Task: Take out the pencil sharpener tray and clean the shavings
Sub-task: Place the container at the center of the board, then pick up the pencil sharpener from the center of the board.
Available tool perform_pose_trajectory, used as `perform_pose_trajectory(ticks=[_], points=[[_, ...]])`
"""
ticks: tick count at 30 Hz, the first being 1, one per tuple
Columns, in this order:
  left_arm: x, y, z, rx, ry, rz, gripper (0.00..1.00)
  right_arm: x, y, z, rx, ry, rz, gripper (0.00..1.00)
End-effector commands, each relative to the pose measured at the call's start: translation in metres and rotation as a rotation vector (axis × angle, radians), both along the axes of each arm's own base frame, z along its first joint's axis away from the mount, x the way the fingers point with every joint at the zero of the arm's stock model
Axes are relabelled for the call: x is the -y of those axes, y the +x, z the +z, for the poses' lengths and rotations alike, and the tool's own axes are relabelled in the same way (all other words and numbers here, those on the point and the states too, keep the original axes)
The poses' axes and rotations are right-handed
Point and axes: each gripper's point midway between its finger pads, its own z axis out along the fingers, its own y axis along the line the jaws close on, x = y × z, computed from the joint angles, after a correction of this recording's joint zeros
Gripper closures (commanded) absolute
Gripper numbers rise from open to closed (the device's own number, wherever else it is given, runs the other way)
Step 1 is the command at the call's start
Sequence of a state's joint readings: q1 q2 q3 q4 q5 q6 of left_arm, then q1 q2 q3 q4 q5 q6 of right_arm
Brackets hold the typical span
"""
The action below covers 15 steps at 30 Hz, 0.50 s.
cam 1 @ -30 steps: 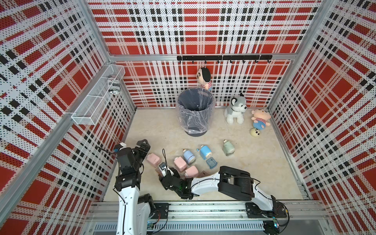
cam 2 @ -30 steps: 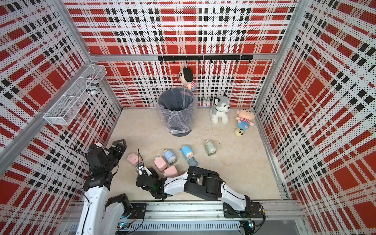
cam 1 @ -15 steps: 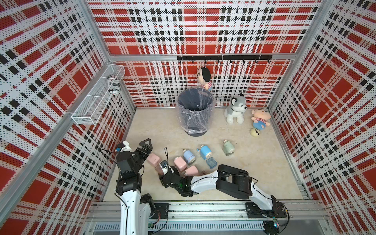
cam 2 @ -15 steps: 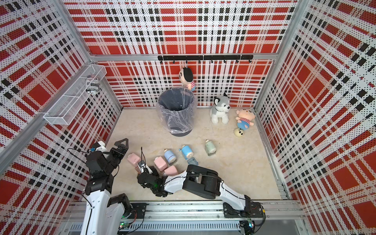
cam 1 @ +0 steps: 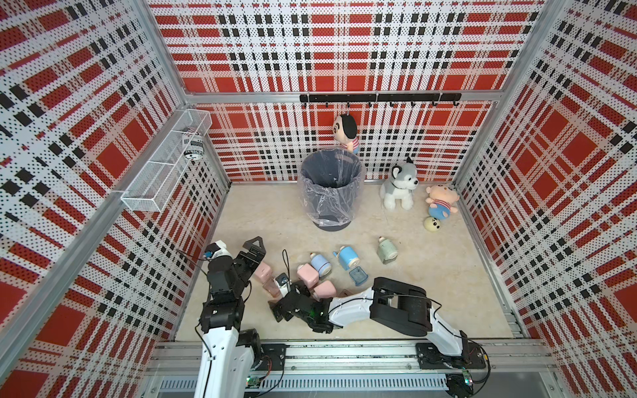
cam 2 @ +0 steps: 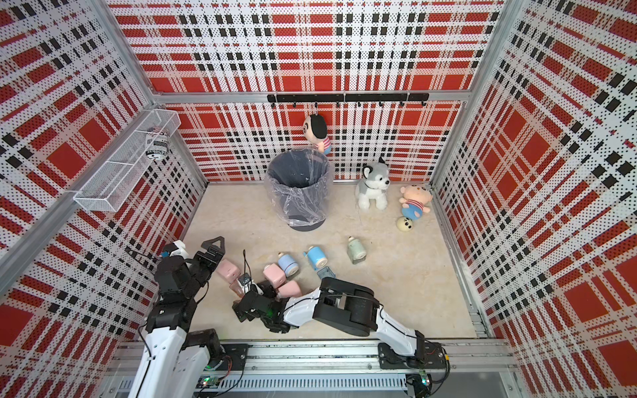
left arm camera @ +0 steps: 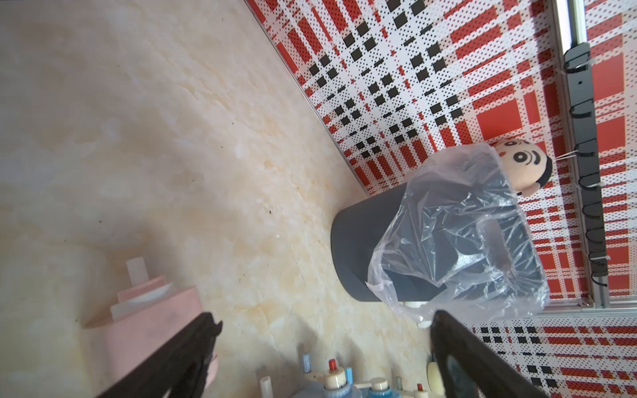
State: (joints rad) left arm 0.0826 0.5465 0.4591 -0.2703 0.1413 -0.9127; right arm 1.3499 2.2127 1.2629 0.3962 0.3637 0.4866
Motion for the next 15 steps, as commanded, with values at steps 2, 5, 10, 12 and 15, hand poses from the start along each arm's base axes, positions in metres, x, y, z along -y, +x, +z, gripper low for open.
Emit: perform_pose_trajectory(ticks=[2,5,10,12,15], points=[[0.001,-0.003,0.021,-0.011,0.010,0.090,0.02,0.006,-0.008,0.059,0.007,0.129,0.037,0.00],[0.011,-0.004,0.028,-0.029,0.009,0.097,0.02,0.018,-0.014,0.077,0.004,0.151,0.050,0.00],[0.029,-0.005,0.025,-0.074,-0.009,0.083,0.02,0.047,-0.018,0.100,-0.001,0.182,0.033,0.00],[0.035,-0.004,0.020,-0.097,-0.012,0.082,0.02,0.060,-0.019,0.105,0.006,0.177,0.018,0.00],[0.040,-0.004,0.012,-0.131,-0.009,0.088,0.02,0.074,-0.018,0.109,0.001,0.167,0.007,0.00]])
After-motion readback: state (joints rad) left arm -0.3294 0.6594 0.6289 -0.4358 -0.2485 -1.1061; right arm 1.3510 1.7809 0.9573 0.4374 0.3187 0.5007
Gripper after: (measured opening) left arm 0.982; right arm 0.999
